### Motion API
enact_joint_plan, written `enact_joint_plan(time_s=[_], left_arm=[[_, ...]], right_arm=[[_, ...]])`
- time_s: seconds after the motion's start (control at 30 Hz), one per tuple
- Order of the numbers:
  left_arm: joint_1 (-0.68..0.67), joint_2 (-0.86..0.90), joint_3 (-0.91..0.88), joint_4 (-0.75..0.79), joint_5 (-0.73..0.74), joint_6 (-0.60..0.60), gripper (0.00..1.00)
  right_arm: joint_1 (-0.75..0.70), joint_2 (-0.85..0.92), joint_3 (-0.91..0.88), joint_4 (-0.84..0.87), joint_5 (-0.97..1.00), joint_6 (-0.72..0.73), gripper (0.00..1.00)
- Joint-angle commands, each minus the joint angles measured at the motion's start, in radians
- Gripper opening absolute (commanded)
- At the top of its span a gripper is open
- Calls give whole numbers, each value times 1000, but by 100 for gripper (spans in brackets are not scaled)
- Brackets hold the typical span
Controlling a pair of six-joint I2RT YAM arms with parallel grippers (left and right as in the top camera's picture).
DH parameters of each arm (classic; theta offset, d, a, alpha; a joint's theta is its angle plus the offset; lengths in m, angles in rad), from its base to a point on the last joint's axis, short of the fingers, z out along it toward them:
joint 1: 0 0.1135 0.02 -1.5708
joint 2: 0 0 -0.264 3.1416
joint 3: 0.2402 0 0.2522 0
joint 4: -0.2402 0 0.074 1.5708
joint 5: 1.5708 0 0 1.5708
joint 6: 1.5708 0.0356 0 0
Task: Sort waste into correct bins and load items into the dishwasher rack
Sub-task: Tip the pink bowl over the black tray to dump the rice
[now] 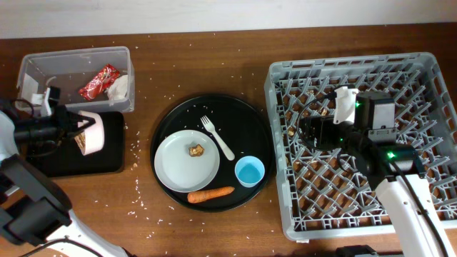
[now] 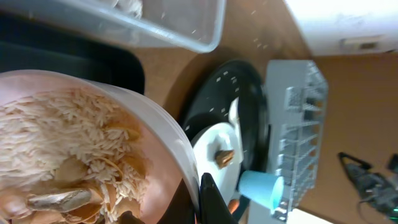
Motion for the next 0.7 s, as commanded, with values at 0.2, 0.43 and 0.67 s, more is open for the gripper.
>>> enact_joint_plan(time_s=[0.2,0.43,0.67], left_arm=[[66,-27,-8,22,116,26,0],[131,-27,-9,19,249,26,0],[133,-27,-9,-63,314,27,0]], right_arm=[[-5,2,15,-13,5,5,92],[-5,2,15,-16,5,5,92],[-5,2,15,-27,5,5,92]])
